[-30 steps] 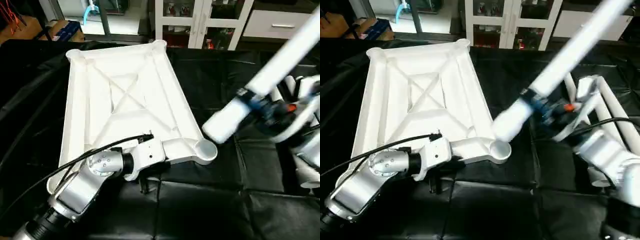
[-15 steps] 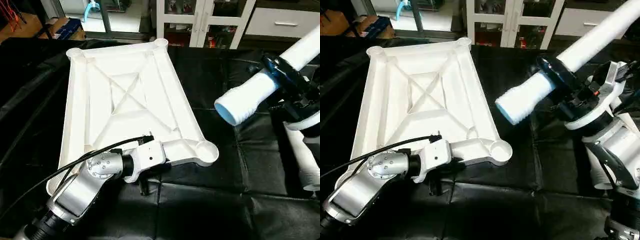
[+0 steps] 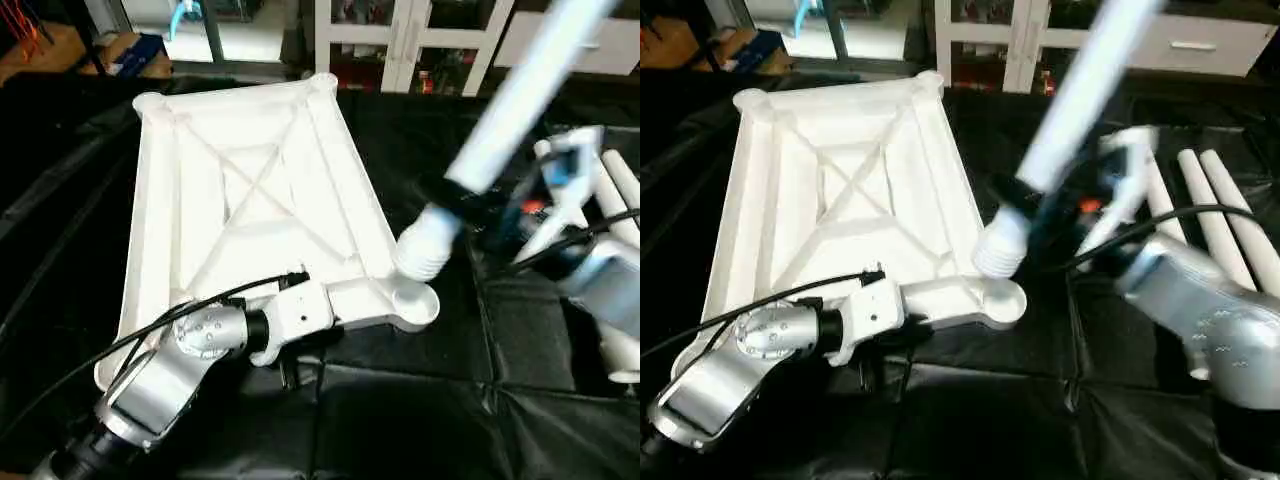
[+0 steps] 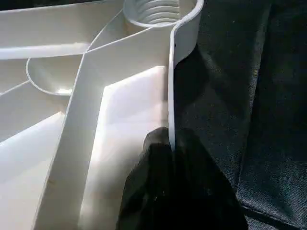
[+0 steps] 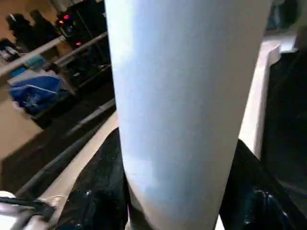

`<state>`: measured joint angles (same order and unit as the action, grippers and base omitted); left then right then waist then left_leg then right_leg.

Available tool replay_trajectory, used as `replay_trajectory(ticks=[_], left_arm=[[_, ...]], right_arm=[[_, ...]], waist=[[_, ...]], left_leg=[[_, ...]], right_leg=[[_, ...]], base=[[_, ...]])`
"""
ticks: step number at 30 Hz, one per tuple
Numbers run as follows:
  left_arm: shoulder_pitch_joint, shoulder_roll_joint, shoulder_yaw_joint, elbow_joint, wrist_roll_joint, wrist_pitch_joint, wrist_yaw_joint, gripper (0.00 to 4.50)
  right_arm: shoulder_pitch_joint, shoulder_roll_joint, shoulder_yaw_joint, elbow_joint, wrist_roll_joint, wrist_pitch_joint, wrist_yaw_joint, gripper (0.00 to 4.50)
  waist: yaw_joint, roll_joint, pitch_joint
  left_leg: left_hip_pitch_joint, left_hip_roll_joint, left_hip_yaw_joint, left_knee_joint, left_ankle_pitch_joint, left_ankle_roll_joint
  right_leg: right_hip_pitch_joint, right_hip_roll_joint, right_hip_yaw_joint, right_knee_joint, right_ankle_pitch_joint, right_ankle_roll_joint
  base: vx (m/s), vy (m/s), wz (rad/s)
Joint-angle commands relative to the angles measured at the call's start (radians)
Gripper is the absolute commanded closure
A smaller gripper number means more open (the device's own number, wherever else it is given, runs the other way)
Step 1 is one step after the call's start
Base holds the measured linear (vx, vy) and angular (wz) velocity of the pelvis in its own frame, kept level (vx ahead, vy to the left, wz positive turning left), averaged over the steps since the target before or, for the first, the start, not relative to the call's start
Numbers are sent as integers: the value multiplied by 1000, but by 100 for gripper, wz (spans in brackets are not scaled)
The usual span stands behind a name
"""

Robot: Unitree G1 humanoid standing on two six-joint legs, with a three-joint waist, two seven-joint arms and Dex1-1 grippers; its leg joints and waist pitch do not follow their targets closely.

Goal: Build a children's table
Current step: Insert table leg to table base

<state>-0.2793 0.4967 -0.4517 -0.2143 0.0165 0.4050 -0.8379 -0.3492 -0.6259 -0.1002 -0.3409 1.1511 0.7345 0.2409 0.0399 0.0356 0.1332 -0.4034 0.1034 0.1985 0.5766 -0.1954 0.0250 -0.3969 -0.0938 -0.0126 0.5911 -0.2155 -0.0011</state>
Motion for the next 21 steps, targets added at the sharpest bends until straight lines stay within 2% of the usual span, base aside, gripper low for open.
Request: replay_trajectory(ticks=[1, 3, 4, 6, 7, 8, 9, 10, 13, 15, 16, 18, 21], left_arm=[[35, -2, -35, 32, 2, 3, -2, 445], [38, -2, -37, 31, 4, 1, -4, 445], [42, -4, -39, 30, 9, -1, -6, 445], [43, -5, -41, 32, 13, -4, -6, 445], [43, -6, -42, 33, 13, -5, -5, 445], [43, -6, -43, 33, 15, -4, -5, 445], [42, -7, -43, 35, 17, -5, -3, 445], [42, -7, -43, 35, 17, -5, -3, 445], [40, -10, -43, 34, 18, -2, -1, 445], [40, -13, -44, 35, 20, -1, 2, 445], [41, -16, -44, 36, 21, 0, 3, 445], [41, -21, -45, 39, 24, -1, 5, 445], [39, -26, -45, 44, 26, -3, 8, 445]], right_arm=[[21, -22, 42, -7, -127, -98, 58, 263], [38, -20, 65, 0, -203, -145, 94, 263], [62, -8, 93, 18, -296, -214, 143, 263], [84, -6, 116, 38, -343, -255, 174, 263], [91, -8, 123, 43, -354, -265, 182, 263], [105, -14, 137, 49, -376, -286, 204, 263], [119, -16, 147, 55, -396, -310, 223, 263], [121, -16, 148, 55, -399, -314, 226, 263], [146, -7, 154, 79, -431, -367, 259, 263], [161, 7, 152, 99, -452, -408, 287, 263], [171, 17, 152, 113, -474, -433, 310, 263], [185, 24, 159, 131, -510, -471, 338, 263], [198, 37, 169, 150, -520, -496, 376, 263]], waist=[[-1, -16, -45], [-1, -17, -45], [-2, -18, -41], [-4, -17, -43], [-6, -17, -42], [-6, -22, -42], [-6, -21, -42], [-7, -21, -41], [-9, -27, -39], [-9, -25, -39], [-11, -29, -37], [-11, -28, -37], [-13, -29, -36]], left_leg=[[34, 117, -53, -76, -57, 81], [32, 118, -51, -75, -76, 86], [31, 117, -52, -76, -81, 88], [31, 121, -54, -76, -105, 91], [31, 120, -55, -77, -106, 95], [31, 122, -55, -76, -102, 103], [31, 122, -55, -75, -99, 106], [31, 122, -55, -75, -96, 109], [32, 124, -54, -74, -87, 127], [33, 124, -55, -74, -97, 129], [32, 124, -54, -74, -98, 130], [32, 124, -54, -74, -104, 133], [31, 125, -56, -74, -95, 144]], right_leg=[[28, -68, 34, -52, 42, -223], [28, -71, 35, -53, 35, -226], [29, -72, 36, -55, 31, -226], [29, -74, 36, -56, 10, -228], [31, -73, 36, -56, 9, -234], [32, -73, 37, -55, 9, -236], [32, -73, 37, -54, 13, -236], [31, -73, 37, -55, 15, -236], [30, -73, 38, -54, 18, -240], [29, -74, 38, -56, 3, -241], [29, -73, 38, -56, -1, -242], [28, -74, 38, -57, -11, -245], [29, -73, 37, -56, -3, -245]], base=[[0, 0, 0], [0, 0, 0], [0, 0, 0], [0, 0, 0], [0, 0, 0], [0, 0, 0], [0, 0, 0], [0, 0, 0], [0, 0, 0], [0, 0, 0], [0, 0, 0], [0, 0, 0], [0, 0, 0]])
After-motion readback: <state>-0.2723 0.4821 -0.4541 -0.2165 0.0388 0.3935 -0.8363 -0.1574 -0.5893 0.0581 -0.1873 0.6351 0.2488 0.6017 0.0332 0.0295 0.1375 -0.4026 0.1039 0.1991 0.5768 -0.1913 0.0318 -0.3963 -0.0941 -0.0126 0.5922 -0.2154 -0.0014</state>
